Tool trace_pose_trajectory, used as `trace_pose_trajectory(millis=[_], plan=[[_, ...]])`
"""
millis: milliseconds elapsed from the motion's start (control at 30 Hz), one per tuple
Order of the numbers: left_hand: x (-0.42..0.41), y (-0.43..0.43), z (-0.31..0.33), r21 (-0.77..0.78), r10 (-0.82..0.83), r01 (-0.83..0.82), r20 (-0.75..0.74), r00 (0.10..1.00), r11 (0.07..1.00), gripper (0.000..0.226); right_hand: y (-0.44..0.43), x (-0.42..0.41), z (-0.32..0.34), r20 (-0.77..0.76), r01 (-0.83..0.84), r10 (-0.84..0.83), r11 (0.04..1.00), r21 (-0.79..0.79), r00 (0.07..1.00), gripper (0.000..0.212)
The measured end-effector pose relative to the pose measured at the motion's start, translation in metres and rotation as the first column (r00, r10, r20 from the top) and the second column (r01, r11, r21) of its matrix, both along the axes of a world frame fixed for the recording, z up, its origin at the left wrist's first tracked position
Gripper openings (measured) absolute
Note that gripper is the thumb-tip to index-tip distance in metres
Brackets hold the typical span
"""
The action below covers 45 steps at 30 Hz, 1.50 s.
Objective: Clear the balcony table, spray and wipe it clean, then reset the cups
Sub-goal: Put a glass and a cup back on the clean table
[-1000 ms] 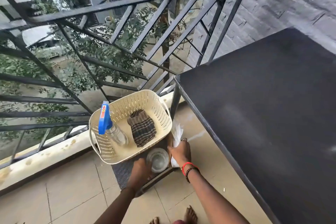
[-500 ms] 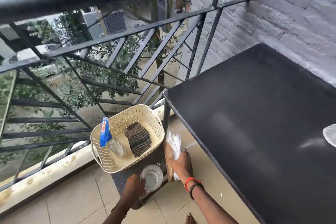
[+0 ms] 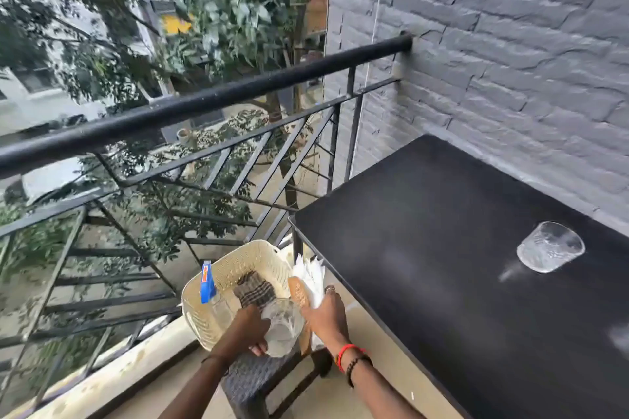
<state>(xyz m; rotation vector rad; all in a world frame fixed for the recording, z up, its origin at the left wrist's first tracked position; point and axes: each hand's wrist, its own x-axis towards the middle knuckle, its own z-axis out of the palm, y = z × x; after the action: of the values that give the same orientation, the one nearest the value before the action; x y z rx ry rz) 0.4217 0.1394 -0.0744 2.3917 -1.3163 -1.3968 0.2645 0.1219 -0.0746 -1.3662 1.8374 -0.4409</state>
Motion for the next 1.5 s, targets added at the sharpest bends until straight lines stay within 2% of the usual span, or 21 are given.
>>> trace_pose_trajectory(millis=[167,233,300,400,567,933,1167,1500], plan=[[-0.012,-0.027,0.054,-0.076,-0.046,0.049,0.043,0.998,0.996,0.031,-0.012,-0.017,0.049,0.037,0.09,-0.087,0.992,-0.089,0.996,0.05],[-0.018,-0.041,0.064,-0.099,-0.058,0.058,-0.001,0.998,0.993,0.032,-0.018,-0.029,0.067,0.06,0.139,-0.133,0.983,-0.121,0.989,0.047],[-0.034,-0.054,0.084,-0.121,-0.135,0.134,0.0,0.991,0.984,0.034,-0.022,-0.047,0.085,0.084,0.197,-0.185,0.968,-0.158,0.979,0.044],[-0.069,-0.069,0.114,-0.149,-0.22,0.22,0.016,0.975,0.964,0.031,-0.025,-0.08,0.105,0.132,0.283,-0.261,0.942,-0.183,0.956,0.035],[-0.143,-0.084,0.135,-0.181,-0.31,0.299,-0.037,0.95,0.937,0.032,-0.017,-0.15,0.121,0.146,0.421,-0.398,0.884,-0.203,0.906,0.039],[-0.321,-0.081,0.117,-0.14,-0.56,0.545,-0.298,0.773,0.827,0.023,0.052,-0.337,0.115,0.132,0.727,-0.717,0.656,-0.202,0.684,0.039],[-0.42,-0.064,0.112,-0.143,-0.654,0.647,-0.32,0.686,0.749,0.023,0.106,-0.438,0.105,0.137,0.838,-0.828,0.524,-0.154,0.543,0.034],[-0.509,-0.065,0.087,-0.133,-0.692,0.692,-0.313,0.65,0.71,0.023,0.147,-0.544,0.089,0.068,0.915,-0.916,0.387,-0.112,0.396,0.035]])
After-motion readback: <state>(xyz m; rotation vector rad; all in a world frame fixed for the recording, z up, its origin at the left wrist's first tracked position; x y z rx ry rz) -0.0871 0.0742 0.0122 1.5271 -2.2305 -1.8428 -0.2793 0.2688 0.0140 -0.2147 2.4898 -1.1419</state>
